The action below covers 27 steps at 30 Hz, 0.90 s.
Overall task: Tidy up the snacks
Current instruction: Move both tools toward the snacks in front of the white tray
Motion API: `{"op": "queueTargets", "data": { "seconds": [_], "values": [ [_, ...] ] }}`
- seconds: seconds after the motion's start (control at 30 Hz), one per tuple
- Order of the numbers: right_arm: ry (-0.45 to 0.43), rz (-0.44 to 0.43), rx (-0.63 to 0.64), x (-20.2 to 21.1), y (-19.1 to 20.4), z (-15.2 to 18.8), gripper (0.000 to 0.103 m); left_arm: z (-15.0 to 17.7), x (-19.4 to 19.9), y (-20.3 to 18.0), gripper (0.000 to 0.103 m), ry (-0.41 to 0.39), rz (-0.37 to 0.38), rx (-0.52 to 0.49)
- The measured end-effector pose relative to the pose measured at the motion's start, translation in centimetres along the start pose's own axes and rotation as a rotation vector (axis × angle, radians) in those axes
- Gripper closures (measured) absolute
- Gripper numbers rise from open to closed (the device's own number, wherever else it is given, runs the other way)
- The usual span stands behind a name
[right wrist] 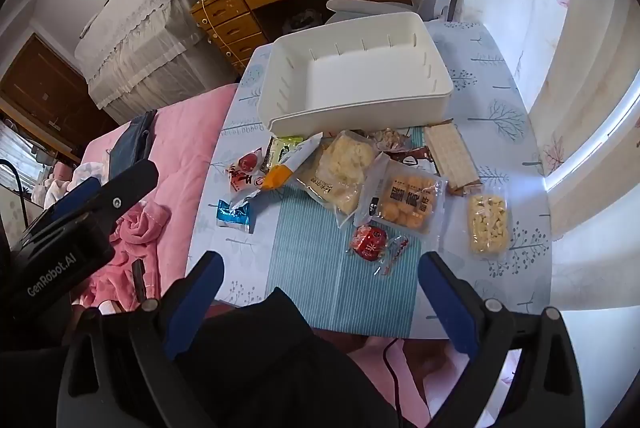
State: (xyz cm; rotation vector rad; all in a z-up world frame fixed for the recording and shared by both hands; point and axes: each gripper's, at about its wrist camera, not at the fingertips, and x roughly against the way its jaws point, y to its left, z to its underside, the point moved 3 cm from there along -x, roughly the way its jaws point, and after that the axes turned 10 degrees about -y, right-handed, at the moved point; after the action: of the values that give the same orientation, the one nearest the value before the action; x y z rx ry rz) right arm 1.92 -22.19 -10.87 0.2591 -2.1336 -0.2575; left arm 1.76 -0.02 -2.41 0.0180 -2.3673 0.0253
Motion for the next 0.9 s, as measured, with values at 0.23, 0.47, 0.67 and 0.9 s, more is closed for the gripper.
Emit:
{"op": "queueTargets", "data": {
  "seconds": [0.23,0.47,0.67,0.9],
  "values": [
    [0.003,0.003,0.000,-0.1,0.3,0.2,0.005,0.2,-0.5,-0.3,0.002,0.002,0.000,-0.004],
    [-0.004,-0.007,-0.003,-0.3,-0.1,0.0,0.005,0.0,-0.5,-0.4,0.002,0.006,0.001,-0.004],
    [-0.002,-0.006,-0.009,-0.3,-0.3,-0.1,0.005,0.0,-0.9,-0.6,0.002,0.008,0.011,-0.003],
    [-0.032,-0.004,-0.014,-0.2,-0.5,-1.0,0.005,-0.2,-1.5,-0.6,0.002,0.009,0.015,0.009]
  ]
}}
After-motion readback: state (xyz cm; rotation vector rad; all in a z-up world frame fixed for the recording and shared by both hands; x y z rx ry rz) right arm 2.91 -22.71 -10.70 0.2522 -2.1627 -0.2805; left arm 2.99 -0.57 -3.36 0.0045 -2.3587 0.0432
